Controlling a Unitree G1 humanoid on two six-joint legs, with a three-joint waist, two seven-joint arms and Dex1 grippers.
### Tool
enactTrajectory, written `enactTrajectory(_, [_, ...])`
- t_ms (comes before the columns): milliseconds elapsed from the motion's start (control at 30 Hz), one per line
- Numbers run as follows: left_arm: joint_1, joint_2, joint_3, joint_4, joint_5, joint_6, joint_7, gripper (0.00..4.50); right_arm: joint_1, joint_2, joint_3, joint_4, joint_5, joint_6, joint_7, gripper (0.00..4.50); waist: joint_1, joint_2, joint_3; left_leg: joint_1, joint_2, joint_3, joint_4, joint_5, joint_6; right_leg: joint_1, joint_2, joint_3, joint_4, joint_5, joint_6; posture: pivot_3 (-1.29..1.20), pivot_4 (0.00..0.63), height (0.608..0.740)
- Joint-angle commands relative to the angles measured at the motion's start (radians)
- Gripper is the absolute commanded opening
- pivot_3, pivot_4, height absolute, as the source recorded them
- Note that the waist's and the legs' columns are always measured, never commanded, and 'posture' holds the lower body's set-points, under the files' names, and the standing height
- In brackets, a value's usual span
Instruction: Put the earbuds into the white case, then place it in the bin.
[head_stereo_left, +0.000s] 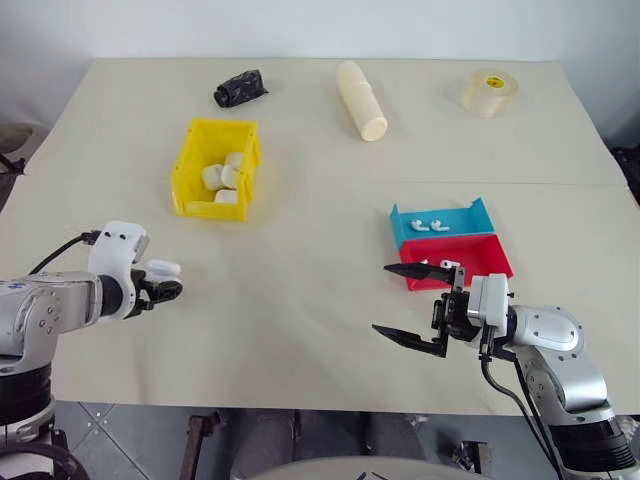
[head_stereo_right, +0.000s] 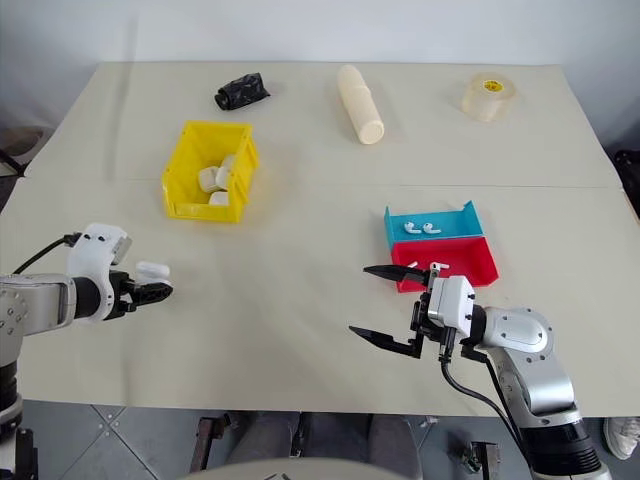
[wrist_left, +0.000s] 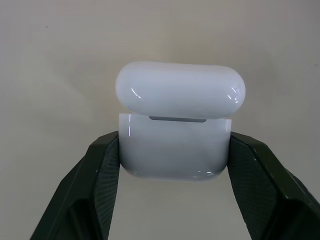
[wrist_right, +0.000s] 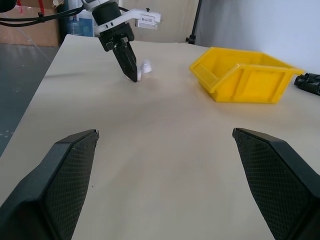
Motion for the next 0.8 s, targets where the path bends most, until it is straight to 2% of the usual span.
enactTrajectory(33, [0.08, -0.018, 0.06, -0.092, -0.049, -0.184, -0.15, 2.8, 0.001, -0.013, -0.02, -0.021, 0.002, -0.01, -0.002, 4.5, 0.0, 0.0, 0.0, 0.0, 0.0, 0.0, 0.0, 0.0, 0.0, 0.0, 0.0, 0.0, 0.0, 0.0, 0.0, 0.0, 0.15, 0.74])
enactTrajectory(133, [0.209, 0.035, 0.069, -0.152, -0.031, -0.431, -0.344, 2.8, 0.011, -0.03, -0.044, -0.011, 0.002, -0.011, 0.001, 4.5, -0.001, -0.001, 0.001, -0.001, 0.001, 0.0, 0.0, 0.0, 0.0, 0.0, 0.0, 0.0, 0.0, 0.0, 0.0, 0.0, 0.15, 0.74])
enactTrajectory(233, [0.309, -0.006, 0.094, -0.162, 0.0, -0.793, -0.558, 2.8, 0.029, -0.06, -0.085, 0.015, 0.002, -0.024, 0.012, 4.5, 0.001, -0.001, 0.001, -0.001, 0.001, 0.002, -0.001, 0.0, 0.0, -0.001, -0.001, 0.0, -0.003, 0.0, 0.0, 0.0, 0.15, 0.74])
enactTrajectory(300, [0.323, -0.038, 0.065, -0.135, 0.027, -0.985, -0.655, 2.8, 0.039, -0.074, -0.11, 0.032, 0.0, -0.031, 0.013, 4.5, 0.005, -0.001, 0.001, -0.001, 0.002, 0.002, 0.0, 0.0, 0.0, 0.001, 0.0, -0.001, -0.006, 0.0, 0.0, 0.0, 0.15, 0.74])
enactTrajectory(367, [0.294, -0.081, -0.009, -0.083, 0.065, -1.157, -0.732, 2.8, 0.06, -0.091, -0.145, 0.048, -0.005, -0.039, 0.01, 4.5, 0.016, 0.0, 0.001, -0.001, 0.002, 0.002, 0.0, 0.0, 0.0, 0.003, -0.001, -0.002, -0.007, 0.0, 0.0, 0.0, 0.15, 0.74])
enactTrajectory(500, [0.188, -0.192, -0.157, 0.02, 0.123, -1.382, -0.814, 2.8, 0.136, -0.132, -0.225, 0.067, -0.021, -0.071, 0.019, 4.5, 0.03, 0.0, 0.001, 0.0, 0.001, 0.002, 0.001, -0.001, 0.001, 0.005, -0.001, -0.002, -0.007, 0.0, 0.0, 0.0, 0.15, 0.74])
enactTrajectory(567, [0.144, -0.239, -0.218, 0.065, 0.125, -1.432, -0.854, 2.8, 0.17, -0.153, -0.271, 0.076, -0.02, -0.079, 0.017, 4.5, 0.027, -0.001, 0.001, 0.0, -0.001, 0.001, 0.003, -0.001, 0.002, 0.006, -0.001, -0.003, -0.006, 0.001, 0.001, 0.0, 0.15, 0.74])
enactTrajectory(800, [0.007, -0.508, -0.437, 0.297, 0.201, -1.715, -0.921, 2.8, 0.326, -0.259, -0.504, 0.156, -0.02, -0.098, 0.061, 4.5, 0.026, 0.001, 0.0, 0.0, -0.004, 0.005, 0.003, -0.001, 0.003, 0.007, 0.0, -0.004, -0.006, 0.002, 0.004, 0.0, 0.15, 0.74])
